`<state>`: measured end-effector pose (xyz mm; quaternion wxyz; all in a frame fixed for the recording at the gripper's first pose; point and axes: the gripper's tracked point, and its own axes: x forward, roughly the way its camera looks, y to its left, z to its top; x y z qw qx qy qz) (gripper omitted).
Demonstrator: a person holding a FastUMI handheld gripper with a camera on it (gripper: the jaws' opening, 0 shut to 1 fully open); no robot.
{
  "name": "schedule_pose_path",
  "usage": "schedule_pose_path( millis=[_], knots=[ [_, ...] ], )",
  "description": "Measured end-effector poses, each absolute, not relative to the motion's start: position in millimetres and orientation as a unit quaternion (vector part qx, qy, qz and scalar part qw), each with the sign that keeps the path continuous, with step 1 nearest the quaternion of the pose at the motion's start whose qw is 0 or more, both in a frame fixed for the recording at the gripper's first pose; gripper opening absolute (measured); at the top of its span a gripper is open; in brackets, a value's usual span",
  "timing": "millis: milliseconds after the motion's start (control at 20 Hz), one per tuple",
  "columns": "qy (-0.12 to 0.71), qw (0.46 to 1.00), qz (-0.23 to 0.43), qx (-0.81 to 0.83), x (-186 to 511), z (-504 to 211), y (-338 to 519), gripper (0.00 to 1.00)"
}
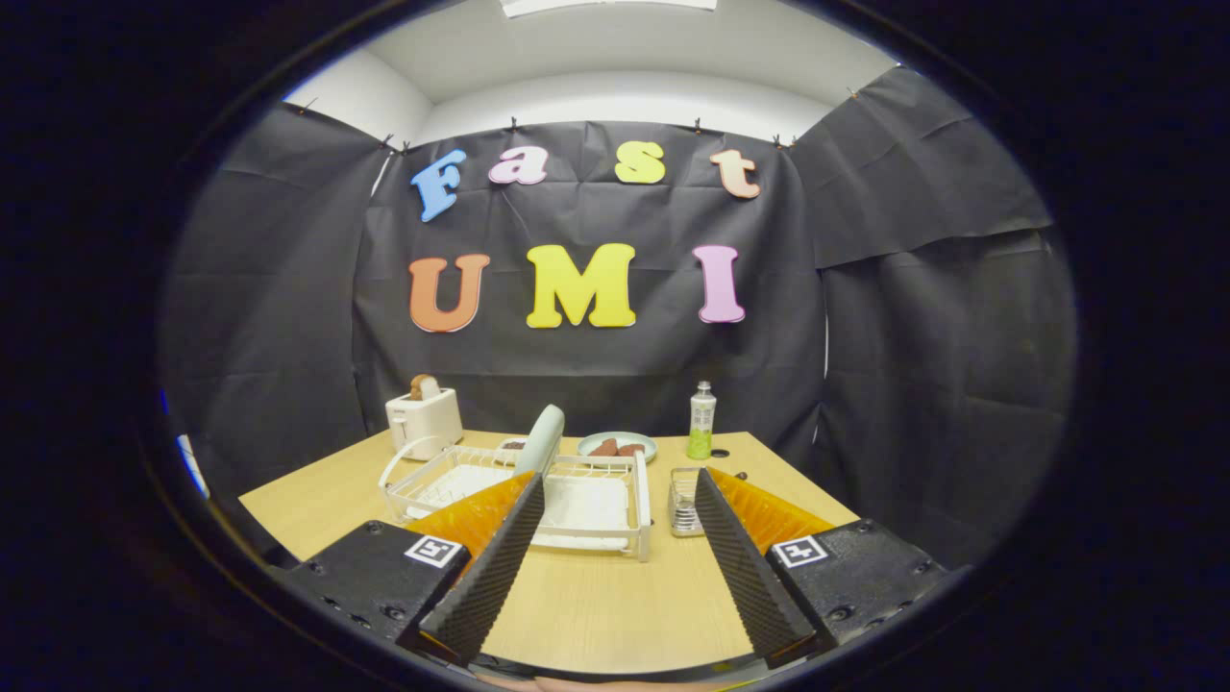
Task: Take the plate from the dish rack, then take the spoon from the basket and place it into the plate.
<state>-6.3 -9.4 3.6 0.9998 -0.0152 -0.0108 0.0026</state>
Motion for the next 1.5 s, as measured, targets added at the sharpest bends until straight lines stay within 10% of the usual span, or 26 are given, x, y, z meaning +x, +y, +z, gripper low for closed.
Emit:
schedule_pose_path(
  millis=[1500],
  knots=[
    [0.227, 0.969, 0.071, -0.067, 250, 75, 81, 1.0]
  ],
)
